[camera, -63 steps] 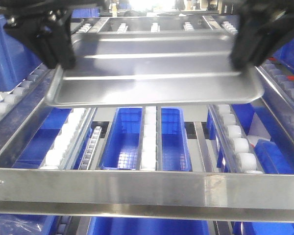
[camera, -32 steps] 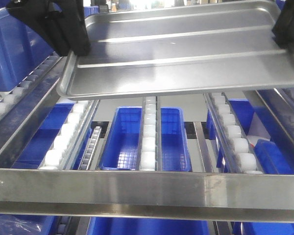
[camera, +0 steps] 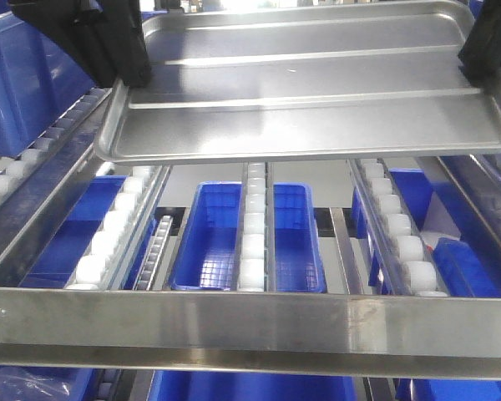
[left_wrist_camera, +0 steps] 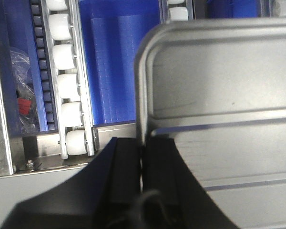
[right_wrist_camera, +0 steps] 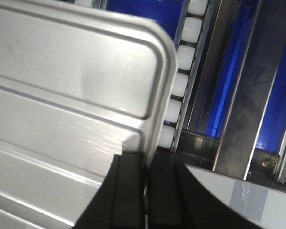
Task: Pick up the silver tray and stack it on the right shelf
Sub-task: 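Lift the silver tray with both grippers off the shelf, then hold the silver tray level with both grippers while the base drives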
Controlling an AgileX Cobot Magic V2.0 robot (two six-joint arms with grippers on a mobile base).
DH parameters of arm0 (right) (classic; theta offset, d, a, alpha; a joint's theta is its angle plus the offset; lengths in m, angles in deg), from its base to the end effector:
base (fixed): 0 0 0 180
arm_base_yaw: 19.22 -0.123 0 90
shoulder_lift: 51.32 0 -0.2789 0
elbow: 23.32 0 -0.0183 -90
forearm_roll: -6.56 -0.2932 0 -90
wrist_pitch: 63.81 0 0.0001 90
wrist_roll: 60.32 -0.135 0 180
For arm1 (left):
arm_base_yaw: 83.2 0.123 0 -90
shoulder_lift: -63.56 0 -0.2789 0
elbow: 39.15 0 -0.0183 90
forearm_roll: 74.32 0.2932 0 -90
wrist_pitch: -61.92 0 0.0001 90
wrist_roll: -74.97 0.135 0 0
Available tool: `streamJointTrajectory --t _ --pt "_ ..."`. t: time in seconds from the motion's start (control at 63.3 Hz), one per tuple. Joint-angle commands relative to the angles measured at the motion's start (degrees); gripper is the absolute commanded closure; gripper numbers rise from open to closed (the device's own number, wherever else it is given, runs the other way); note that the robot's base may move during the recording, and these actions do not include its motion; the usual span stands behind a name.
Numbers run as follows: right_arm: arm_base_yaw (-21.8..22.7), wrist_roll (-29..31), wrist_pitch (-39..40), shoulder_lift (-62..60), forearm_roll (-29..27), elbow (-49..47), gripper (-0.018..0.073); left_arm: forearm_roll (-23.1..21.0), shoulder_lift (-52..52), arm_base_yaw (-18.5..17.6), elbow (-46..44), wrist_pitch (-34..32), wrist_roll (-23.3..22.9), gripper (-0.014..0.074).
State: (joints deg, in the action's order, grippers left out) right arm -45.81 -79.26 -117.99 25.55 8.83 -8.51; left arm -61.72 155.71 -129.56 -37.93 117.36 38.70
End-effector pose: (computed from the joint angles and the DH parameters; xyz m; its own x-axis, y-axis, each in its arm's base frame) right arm 0.2755 0.1331 0.2926 -0.8357 -0.0802 -0.5432 -0.1872 0.9716 0.1446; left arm 0.2758 -0.2541 0.2899 -0.8264 0.1746 -0.5354 0.2806 0.9519 -0.1227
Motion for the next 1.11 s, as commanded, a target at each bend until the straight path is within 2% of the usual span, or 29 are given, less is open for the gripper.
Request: streamJointTrajectory --t 0.0,1.09 --pt "0.1 1.7 3.3 -1.6 0.5 -1.5 0.0502 1.1 -2.2 -0.8 -2.0 -1.7 1.5 0.0697" --pt "0.1 1.7 3.3 -1.6 0.5 -1.5 0.0502 1.1 -2.2 -0.8 -2.0 -1.7 1.5 0.0697"
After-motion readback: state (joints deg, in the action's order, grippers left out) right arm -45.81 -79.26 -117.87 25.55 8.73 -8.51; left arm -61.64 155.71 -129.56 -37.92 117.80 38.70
